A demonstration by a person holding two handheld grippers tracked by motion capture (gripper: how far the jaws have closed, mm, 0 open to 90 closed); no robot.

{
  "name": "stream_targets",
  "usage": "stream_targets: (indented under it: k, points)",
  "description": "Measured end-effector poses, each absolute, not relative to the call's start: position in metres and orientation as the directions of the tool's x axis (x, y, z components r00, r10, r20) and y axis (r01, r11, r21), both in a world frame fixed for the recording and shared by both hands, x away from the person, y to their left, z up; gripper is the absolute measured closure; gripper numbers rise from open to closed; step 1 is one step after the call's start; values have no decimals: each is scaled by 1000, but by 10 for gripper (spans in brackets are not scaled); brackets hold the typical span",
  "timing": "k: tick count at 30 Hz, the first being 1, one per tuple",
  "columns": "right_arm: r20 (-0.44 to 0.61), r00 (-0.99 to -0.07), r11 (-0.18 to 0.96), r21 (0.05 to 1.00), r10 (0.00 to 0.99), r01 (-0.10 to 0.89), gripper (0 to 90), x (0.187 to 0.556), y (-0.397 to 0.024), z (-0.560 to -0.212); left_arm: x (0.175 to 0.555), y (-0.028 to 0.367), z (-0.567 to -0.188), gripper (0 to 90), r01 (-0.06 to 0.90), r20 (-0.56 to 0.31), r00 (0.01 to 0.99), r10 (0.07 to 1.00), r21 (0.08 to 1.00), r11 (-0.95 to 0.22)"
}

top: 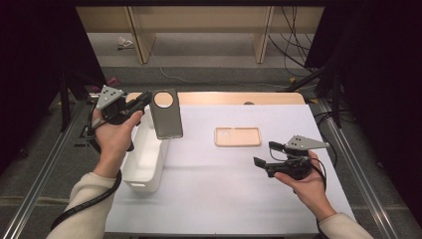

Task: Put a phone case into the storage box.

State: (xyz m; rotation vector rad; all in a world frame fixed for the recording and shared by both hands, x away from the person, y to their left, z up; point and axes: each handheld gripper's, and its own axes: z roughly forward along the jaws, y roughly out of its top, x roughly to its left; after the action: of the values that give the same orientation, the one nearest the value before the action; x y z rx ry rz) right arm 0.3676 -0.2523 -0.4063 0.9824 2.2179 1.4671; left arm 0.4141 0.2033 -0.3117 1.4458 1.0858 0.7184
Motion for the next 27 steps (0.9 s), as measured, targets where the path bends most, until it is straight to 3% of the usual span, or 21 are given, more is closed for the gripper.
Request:
stream_targets:
  k: [27]
  points:
    - [118,-714,239,894,691,380,170,367,-254,-407,445,231,-310,849,232,-91,371,924,973,3]
